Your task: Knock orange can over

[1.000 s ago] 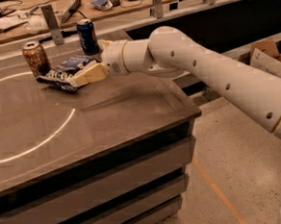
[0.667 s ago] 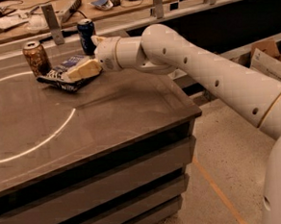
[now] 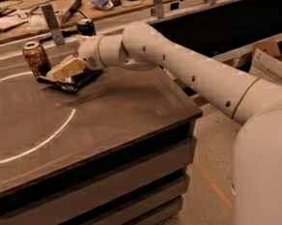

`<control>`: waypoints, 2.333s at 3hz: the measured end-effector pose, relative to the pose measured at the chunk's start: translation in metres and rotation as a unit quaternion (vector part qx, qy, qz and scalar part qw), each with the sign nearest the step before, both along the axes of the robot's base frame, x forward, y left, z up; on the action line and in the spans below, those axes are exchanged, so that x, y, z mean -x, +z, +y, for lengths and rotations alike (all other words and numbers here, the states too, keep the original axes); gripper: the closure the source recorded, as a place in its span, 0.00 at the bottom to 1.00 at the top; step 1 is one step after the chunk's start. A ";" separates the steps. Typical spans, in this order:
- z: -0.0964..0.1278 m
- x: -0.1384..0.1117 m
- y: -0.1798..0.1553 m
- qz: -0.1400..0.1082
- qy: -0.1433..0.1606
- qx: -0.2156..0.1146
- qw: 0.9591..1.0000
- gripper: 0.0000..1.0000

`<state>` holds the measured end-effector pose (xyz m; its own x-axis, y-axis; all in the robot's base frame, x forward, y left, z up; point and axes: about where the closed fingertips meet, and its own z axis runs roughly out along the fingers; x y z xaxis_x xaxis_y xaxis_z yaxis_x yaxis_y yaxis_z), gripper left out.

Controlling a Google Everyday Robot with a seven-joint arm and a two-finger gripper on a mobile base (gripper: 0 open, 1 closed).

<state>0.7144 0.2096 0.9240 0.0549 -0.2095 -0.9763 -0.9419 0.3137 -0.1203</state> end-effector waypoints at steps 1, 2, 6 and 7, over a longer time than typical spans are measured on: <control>0.027 -0.006 -0.006 0.010 0.012 0.007 1.000 0.00; 0.062 -0.015 -0.011 0.027 0.028 0.008 0.999 0.00; 0.108 -0.042 -0.035 0.024 0.061 -0.003 0.998 0.54; 0.095 -0.039 -0.026 0.008 0.062 -0.005 0.998 0.85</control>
Offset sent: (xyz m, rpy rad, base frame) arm 0.0226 0.0803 -0.0128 -0.0203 0.0680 0.0760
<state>0.7534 0.3047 0.8980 0.0640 -0.1924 -0.9792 -0.9755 0.1949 -0.1020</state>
